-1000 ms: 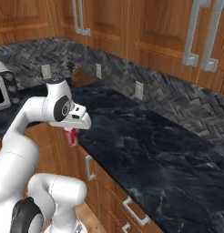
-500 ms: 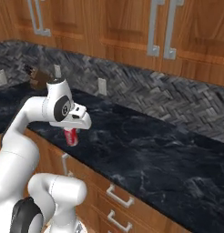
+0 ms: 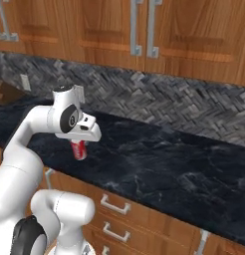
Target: Four empty soda cans are scattered around the kitchen. Gather all the cans and cluster them next to the stove for recycling.
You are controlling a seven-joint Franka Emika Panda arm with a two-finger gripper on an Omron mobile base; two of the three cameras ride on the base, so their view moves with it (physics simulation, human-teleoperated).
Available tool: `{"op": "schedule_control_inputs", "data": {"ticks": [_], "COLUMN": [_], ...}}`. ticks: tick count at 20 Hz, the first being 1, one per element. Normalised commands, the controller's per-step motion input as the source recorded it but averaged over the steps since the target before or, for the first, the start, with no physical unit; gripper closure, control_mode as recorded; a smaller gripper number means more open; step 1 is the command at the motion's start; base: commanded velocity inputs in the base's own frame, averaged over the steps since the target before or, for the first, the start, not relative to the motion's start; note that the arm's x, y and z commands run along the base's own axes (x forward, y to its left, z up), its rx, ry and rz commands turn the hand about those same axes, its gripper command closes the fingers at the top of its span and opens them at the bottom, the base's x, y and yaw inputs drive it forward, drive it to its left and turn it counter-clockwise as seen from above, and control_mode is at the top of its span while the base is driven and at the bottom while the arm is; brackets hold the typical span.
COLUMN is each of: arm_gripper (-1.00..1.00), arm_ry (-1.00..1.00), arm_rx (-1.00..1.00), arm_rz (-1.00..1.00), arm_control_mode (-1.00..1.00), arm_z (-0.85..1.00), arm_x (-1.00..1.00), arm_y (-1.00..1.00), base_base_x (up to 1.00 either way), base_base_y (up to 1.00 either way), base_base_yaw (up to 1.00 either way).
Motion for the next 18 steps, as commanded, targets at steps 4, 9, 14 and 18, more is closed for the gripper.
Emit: {"op": "schedule_control_inputs", "data": {"ticks": [4, 9, 14, 18], "arm_gripper": [1.00, 1.00, 1.00, 1.00], "arm_ry": [0.00, 0.00, 0.00, 0.00], "arm_rx": [0.00, 0.00, 0.00, 0.00], "arm_rz": [0.00, 0.00, 0.00, 0.00], "arm_control_mode": [1.00, 1.00, 1.00, 1.00], "arm_z": [0.00, 0.00, 0.00, 0.00], "arm_x": [0.00, 0.00, 0.00, 0.00], "arm_y": [0.00, 0.00, 0.00, 0.00], "base_base_x": [-0.32, -0.22, -0.03, 0.00], "base_base_y": [-0.37, -0.47, -0.56, -0.61], "base_base_yaw": [-0.29, -0.28, -0.20, -0.12]}}
